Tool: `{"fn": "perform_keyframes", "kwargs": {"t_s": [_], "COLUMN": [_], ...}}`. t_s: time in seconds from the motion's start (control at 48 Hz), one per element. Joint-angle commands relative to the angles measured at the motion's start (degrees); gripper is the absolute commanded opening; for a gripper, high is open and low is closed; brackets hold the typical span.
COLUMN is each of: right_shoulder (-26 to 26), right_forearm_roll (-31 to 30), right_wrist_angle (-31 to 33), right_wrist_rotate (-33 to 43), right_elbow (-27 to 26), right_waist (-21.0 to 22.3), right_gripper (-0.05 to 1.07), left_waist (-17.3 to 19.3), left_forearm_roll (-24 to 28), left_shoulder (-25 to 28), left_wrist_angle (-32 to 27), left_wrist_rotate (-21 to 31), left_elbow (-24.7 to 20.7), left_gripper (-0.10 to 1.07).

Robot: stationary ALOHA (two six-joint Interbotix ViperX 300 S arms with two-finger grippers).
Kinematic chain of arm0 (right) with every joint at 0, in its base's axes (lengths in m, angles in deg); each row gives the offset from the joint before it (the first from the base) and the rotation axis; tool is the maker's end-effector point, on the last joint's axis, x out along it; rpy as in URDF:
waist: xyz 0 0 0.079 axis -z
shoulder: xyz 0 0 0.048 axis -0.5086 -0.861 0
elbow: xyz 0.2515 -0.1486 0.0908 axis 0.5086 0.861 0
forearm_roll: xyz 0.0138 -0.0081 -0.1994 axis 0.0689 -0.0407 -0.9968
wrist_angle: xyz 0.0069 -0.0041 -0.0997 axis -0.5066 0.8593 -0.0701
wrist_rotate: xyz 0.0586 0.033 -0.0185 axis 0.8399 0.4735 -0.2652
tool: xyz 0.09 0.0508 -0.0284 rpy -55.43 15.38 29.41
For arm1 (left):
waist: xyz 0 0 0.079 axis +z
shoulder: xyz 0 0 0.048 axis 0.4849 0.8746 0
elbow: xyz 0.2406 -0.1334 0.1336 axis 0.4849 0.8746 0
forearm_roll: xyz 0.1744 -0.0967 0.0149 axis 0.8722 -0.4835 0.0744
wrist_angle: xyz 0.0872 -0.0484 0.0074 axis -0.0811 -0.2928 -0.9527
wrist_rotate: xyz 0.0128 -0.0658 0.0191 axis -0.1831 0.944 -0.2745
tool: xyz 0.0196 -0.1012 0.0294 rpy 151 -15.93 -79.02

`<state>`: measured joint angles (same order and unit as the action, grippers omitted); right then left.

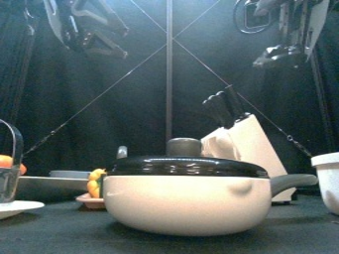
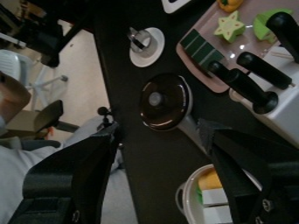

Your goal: Grab white sushi roll

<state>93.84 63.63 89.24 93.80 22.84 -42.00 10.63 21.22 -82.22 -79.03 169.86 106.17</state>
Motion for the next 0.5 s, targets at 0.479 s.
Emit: {"fn": "perform_keyframes", "kwargs": {"t_s": [0.479], "right_shoulder": [1.85], "right_forearm_roll": [1.41], "right_wrist_angle": [1.93], "right_wrist_rotate": [-0.09], "right_elbow": [-2.37], "right_waist": [0.35], "right_gripper": [1.0], "left_waist": [5.89], "left_forearm_roll": [-67.06], "left_shoulder": [-4.75], "left_wrist_angle": [-13.27], "left_wrist_rotate": [-55.9], "left_elbow": [-11.6], "left_gripper": [1.0]}}
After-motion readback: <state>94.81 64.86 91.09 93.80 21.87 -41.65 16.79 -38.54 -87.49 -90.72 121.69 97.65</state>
